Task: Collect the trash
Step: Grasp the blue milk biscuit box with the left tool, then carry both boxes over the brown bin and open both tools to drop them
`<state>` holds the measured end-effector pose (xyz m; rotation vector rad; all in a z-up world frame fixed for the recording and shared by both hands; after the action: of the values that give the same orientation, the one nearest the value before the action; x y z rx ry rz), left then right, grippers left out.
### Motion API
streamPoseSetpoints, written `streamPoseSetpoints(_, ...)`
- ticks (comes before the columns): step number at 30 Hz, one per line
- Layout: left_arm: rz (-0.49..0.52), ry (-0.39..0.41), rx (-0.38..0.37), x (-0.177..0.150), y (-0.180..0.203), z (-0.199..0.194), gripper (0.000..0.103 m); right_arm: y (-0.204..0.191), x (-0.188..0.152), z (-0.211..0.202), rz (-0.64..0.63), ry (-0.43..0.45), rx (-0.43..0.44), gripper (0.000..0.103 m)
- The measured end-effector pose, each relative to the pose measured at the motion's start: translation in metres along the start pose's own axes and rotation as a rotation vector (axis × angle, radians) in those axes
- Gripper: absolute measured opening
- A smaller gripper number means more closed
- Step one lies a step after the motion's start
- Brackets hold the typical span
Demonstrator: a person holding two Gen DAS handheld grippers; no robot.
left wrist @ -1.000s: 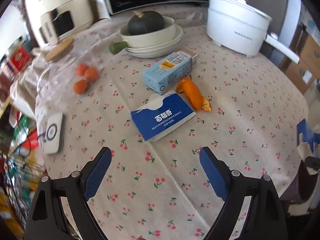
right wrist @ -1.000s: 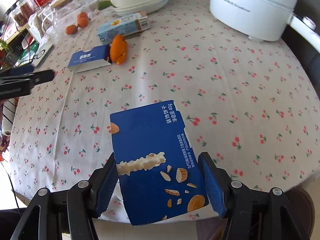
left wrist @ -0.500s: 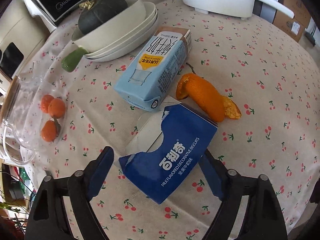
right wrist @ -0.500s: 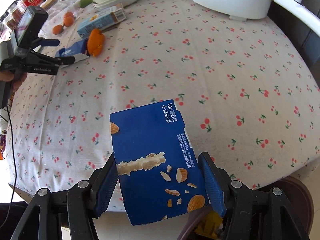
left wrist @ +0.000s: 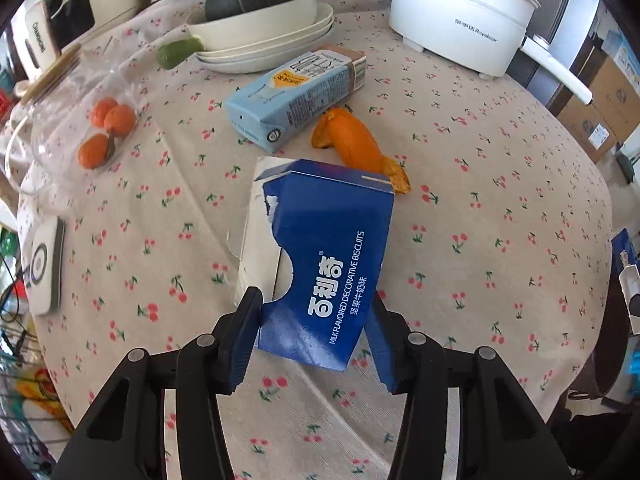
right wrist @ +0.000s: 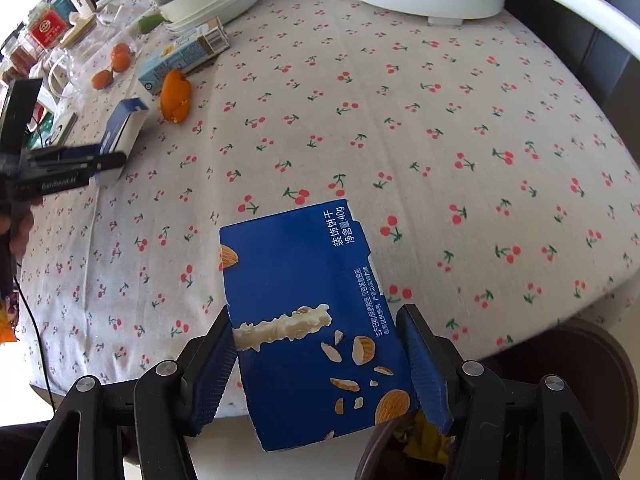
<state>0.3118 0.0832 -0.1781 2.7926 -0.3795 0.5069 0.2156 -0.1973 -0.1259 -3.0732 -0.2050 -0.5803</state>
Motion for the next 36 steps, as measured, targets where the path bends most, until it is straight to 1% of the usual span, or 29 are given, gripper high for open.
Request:
streamPoseSetpoints(2,-0.022,0.0,0.008,-0.014,0.009,-0.005,0.052,0.001,-0.004,-0.007,0.014,0.007,-0.001,0.068)
streamPoseSetpoints(6,-0.081,0.004,-0.011,-0.039,0.027,-0.014,0.052,0.003,-0.015,-0.021,0.045,0.018,0.005,0.068)
streamPoseSetpoints(9,-0.103,0.005,-0.024,-0.052,0.041,-0.022,0.052,0.008,-0.027,-0.032,0.06,0.023,-0.005,0.068)
streamPoseSetpoints(15,-0.112,0.021,-0.056,-0.069,0.068,-0.041,0.052,0.023,-0.05,-0.048,0.119,0.033,-0.016,0.068)
streamPoseSetpoints(23,-0.126,0.039,-0.114,-0.091,0.097,-0.057,0.052,0.037,-0.076,-0.05,0.224,0.027,0.007,0.068)
streamPoseSetpoints(28,-0.116,0.05,-0.163,-0.096,0.116,-0.065,0.052,0.045,-0.085,-0.051,0.254,0.03,-0.002,0.068)
streamPoseSetpoints(36,-0.033,0.059,-0.211,-0.091,0.166,-0.068,0.052,0.061,-0.095,-0.059,0.248,0.056,-0.032,0.068)
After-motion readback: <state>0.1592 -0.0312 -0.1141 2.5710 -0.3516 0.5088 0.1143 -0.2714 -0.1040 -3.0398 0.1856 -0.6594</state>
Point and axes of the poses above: each gripper's, at about its wrist camera, not at the fingertips, and z roughly the way its jaws point, y to its right, x to its top, the point moved 8 cm from there along z, roughly the way its jaws point, and after that the axes turned 14 degrees about -x, right-handed, at the moved point
